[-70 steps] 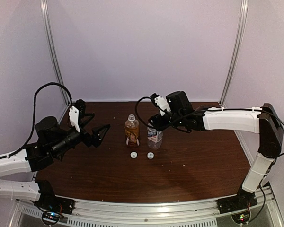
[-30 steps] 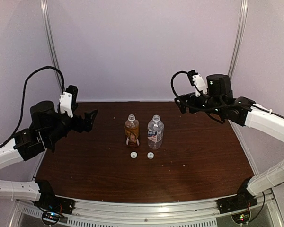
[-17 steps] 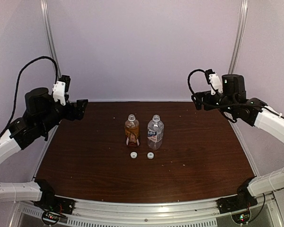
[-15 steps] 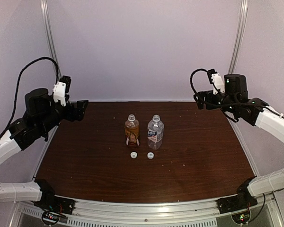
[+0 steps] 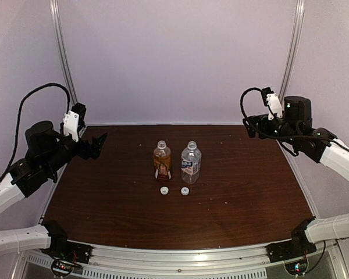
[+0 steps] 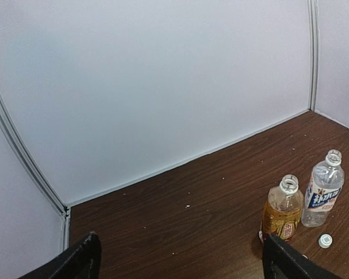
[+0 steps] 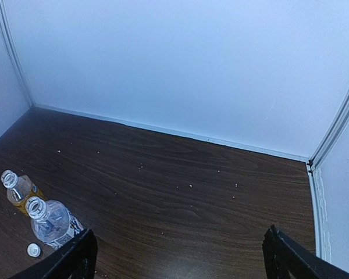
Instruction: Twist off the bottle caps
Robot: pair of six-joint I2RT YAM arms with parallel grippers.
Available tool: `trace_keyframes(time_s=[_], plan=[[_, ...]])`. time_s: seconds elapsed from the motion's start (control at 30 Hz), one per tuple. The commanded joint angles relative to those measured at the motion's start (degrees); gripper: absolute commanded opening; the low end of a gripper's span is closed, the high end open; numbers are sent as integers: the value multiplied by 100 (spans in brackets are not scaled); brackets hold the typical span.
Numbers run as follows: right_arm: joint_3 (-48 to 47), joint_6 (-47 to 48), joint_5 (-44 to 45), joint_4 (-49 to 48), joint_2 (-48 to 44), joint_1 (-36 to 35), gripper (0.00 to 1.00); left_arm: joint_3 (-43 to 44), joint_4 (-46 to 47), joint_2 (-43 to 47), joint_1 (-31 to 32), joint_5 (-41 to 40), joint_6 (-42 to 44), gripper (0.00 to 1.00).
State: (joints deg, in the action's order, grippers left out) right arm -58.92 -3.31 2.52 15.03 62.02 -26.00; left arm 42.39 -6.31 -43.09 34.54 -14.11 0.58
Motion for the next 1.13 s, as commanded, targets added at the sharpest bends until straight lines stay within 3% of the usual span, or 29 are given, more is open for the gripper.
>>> trace_keyframes(time_s=[0.0, 1.1], plan=[[100, 79, 101, -248, -10, 16, 100, 13, 275, -121, -44, 145, 212, 98], [136, 53, 27, -217, 37, 16, 100, -91, 312, 23, -44, 31, 304, 98]])
